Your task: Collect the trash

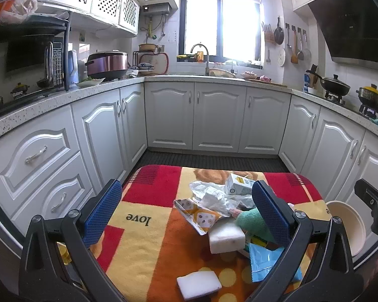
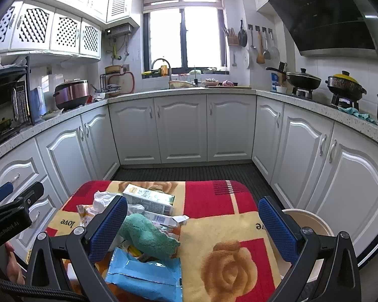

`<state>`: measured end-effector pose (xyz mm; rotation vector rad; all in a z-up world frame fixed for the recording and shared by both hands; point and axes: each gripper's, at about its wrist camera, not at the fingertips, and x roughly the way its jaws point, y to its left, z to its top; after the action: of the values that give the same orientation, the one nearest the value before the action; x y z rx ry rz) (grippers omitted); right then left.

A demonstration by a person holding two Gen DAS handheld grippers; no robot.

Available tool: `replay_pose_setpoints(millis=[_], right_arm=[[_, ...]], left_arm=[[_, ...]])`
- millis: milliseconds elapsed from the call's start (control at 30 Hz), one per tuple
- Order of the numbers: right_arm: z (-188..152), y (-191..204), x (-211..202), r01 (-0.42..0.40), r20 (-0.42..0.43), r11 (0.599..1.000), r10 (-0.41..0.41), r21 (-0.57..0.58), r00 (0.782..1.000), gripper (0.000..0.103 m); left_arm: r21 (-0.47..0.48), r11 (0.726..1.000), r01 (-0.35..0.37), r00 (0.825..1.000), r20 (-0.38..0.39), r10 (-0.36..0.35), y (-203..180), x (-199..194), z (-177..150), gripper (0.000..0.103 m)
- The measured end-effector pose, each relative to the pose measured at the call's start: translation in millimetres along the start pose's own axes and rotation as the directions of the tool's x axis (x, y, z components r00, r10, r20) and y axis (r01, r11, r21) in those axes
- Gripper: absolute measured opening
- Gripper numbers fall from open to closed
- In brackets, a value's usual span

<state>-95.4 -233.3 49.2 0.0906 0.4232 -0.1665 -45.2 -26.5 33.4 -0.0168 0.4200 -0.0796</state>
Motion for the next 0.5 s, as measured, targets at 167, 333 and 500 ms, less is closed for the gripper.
replay_pose_setpoints(millis=[167, 333, 500], right_arm=[[-1.3, 1.4, 1.8, -0.004, -0.011, 1.000, 0.004, 0.002, 1.000, 0.103], [-2.2, 2.4, 2.6, -0.001, -0.019, 1.000, 0.001, -0.009, 1.000, 0.103], [-4.4, 2.6, 4.9, -0.001, -0.029, 1.000, 0.001, -0.010, 1.000, 0.103]], left_arm=[[0.000, 1.000, 0.000, 1.000, -0.007, 0.000, -0.8, 1.3, -1.9, 0.103], [-0.001, 1.000, -0.001, 1.000, -0.010, 0.001, -1.0, 1.9, -2.7, 0.103], [0.002, 1.000, -0.002, 1.000, -0.013, 0.002, -0.4, 2.7, -3.5, 0.103]])
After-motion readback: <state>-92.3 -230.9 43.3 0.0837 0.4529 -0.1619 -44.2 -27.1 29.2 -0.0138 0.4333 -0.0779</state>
